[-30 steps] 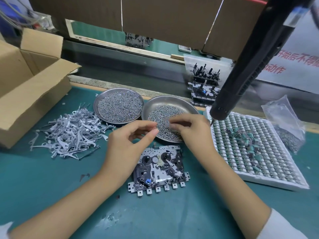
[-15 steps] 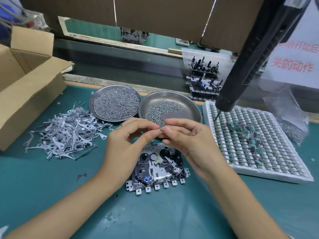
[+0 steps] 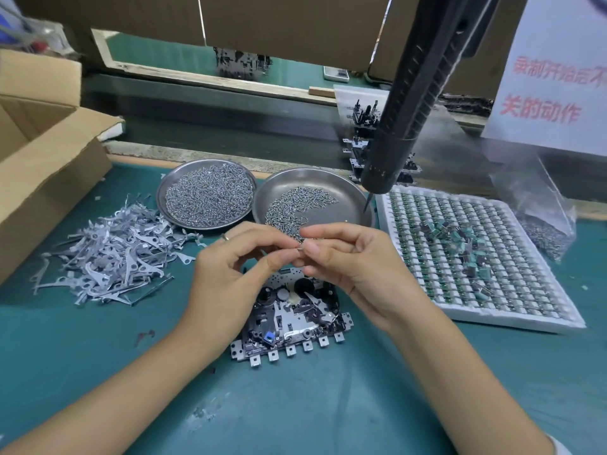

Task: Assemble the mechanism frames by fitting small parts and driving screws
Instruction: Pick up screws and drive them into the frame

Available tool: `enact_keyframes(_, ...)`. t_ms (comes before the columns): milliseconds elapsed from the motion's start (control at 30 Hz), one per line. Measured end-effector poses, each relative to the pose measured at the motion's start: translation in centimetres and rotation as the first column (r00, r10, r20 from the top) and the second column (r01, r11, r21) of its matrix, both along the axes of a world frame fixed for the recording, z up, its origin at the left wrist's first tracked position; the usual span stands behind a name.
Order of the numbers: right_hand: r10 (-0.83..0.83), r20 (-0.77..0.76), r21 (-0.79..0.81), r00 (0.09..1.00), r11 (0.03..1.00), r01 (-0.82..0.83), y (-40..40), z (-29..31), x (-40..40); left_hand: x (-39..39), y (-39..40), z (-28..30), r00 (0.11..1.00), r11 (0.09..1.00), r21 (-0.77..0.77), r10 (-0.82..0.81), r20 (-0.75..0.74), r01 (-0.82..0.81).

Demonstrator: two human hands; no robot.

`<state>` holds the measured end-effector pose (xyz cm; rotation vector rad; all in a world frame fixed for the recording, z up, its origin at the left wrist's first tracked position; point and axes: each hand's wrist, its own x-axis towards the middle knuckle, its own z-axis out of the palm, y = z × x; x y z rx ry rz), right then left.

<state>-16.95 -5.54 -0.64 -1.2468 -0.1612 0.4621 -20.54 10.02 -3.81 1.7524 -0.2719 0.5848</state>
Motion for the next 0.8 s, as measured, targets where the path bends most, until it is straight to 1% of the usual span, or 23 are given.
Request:
enact_keyframes(200, 0.03, -0.014, -0.026, 0.999, 0.999, -0.03, -0.3, -0.1, 0.1, 0.0, 0.0, 0.0, 0.999, 0.999, 0.011, -0.031, -0.022, 0.032)
enact_keyframes(267, 0.022, -0.022, -0.024, 1.0, 0.999, -0.022, -0.3, -0.1, 0.1, -0.1, 0.0, -0.1, 1.0, 1.0, 0.015, -0.021, -0.023, 0.022)
enact_keyframes(334, 0.004, 0.001, -0.059, 1.0, 0.998, -0.004, -0.4, -0.1, 0.1, -0.3, -0.1, 0.0, 1.0, 1.0, 0.017, -0.025, -0.018, 0.025)
enact_keyframes(367, -0.004, 0.018, -0.087, 1.0, 0.996, 0.006, -0.4, 0.0, 0.1, -0.3, -0.1, 0.1, 1.0, 0.998, 0.057, -0.021, 0.014, 0.02)
enact_keyframes(467, -0.013, 0.055, -0.174, 0.998, 0.985, 0.023, -0.6, 0.0, 0.1, -0.3, -0.2, 0.2, 0.983, 0.955, 0.292, 0.006, 0.186, -0.061)
enact_keyframes(501, -0.008, 0.065, -0.201, 0.998, 0.979, 0.021, -0.6, 0.1, 0.0, -0.3, -0.3, 0.1, 0.978, 0.942, 0.325, 0.01, 0.208, -0.079)
enact_keyframes(567, 0.016, 0.093, -0.256, 0.996, 0.967, 0.008, -1.0, 0.4, 0.0, -0.3, -0.3, 0.0, 0.982, 0.948, 0.311, 0.012, 0.186, -0.071)
enact_keyframes(634, 0.012, 0.156, -0.325, 0.988, 0.945, 0.04, -2.1, 1.1, 0.3, -0.3, -0.2, -0.1, 0.995, 0.973, 0.228, 0.008, 0.097, -0.03)
enact_keyframes(667, -0.016, 0.227, -0.39, 0.974, 0.915, 0.106, -3.0, 1.4, 0.7, -0.3, -0.2, -0.1, 0.999, 0.985, 0.171, 0.01, 0.044, -0.017)
enact_keyframes(701, -0.051, 0.328, -0.486, 0.943, 0.847, 0.215, -4.2, 1.7, 1.1, -0.3, -0.2, 0.0, 1.0, 0.994, 0.107, 0.021, -0.014, -0.019)
enact_keyframes(734, -0.073, 0.444, -0.585, 0.893, 0.731, 0.351, -5.6, 1.8, 1.5, -0.2, -0.2, 0.0, 0.997, 0.999, 0.039, 0.036, -0.07, -0.034)
enact_keyframes(767, -0.065, 0.553, -0.659, 0.831, 0.576, 0.484, -7.0, 1.9, 2.0, -0.2, -0.2, 0.0, 0.992, 0.998, -0.026, 0.05, -0.118, -0.054)
enact_keyframes(801, -0.021, 0.629, -0.702, 0.778, 0.415, 0.579, -8.3, 1.9, 2.4, -0.1, -0.2, 0.0, 0.987, 0.994, -0.085, 0.057, -0.153, -0.071)
